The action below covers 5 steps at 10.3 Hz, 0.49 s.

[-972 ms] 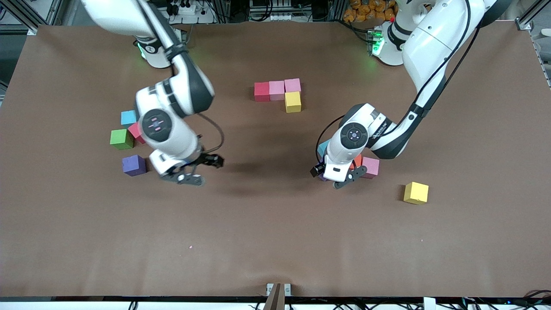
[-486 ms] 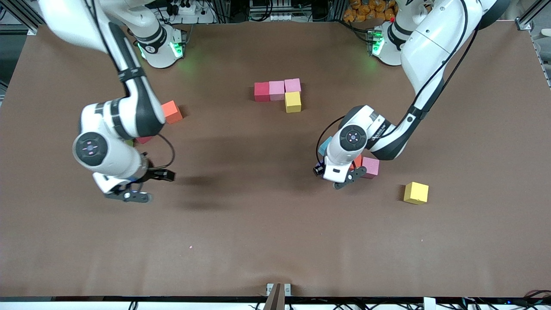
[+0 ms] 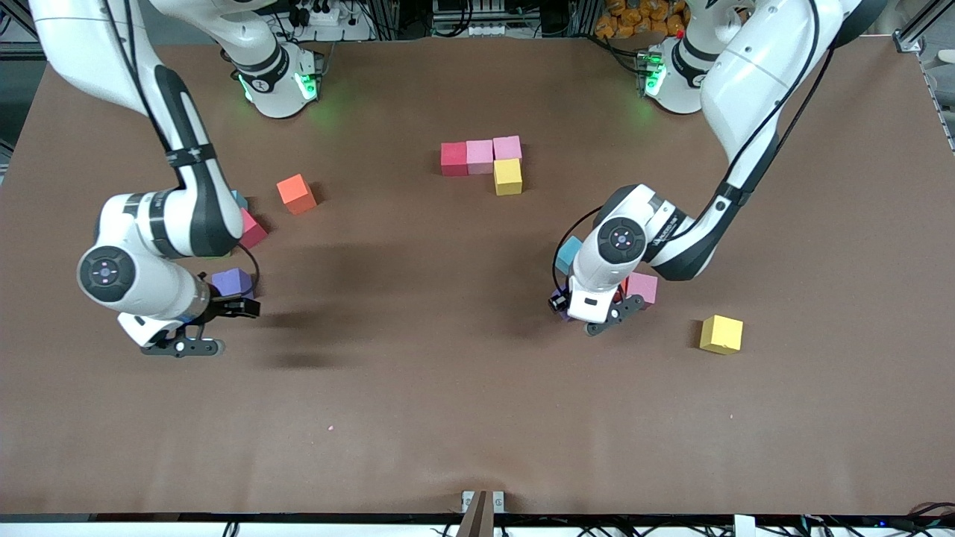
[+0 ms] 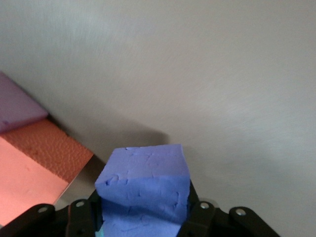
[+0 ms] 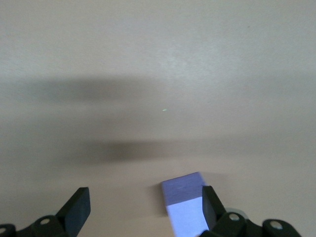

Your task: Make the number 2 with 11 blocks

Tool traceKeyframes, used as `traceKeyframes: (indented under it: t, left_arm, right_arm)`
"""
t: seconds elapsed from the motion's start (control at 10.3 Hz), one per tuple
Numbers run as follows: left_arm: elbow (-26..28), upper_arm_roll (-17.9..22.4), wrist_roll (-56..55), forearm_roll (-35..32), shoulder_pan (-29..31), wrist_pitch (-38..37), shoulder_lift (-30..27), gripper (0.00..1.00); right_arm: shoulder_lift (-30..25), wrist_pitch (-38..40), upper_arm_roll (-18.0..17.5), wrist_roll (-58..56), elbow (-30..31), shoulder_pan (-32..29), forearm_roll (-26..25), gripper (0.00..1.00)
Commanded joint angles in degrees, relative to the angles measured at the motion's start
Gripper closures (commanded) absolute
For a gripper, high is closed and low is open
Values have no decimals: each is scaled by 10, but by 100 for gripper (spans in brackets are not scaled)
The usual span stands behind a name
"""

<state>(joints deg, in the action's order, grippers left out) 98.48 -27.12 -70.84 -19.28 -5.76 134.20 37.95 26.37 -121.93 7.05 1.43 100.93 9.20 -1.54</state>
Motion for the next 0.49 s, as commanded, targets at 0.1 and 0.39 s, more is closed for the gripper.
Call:
traceKeyframes:
  t: [0.1, 0.39]
  left_arm:
    - [2, -3, 36, -12, -14, -37, -85, 88]
    - [3, -41, 24, -7, -45, -61, -90, 87]
  right_arm:
    - [-3, -129, -10, -86, 78, -42, -42, 0]
    - [-18, -170, -12, -147, 137, -46, -42, 0]
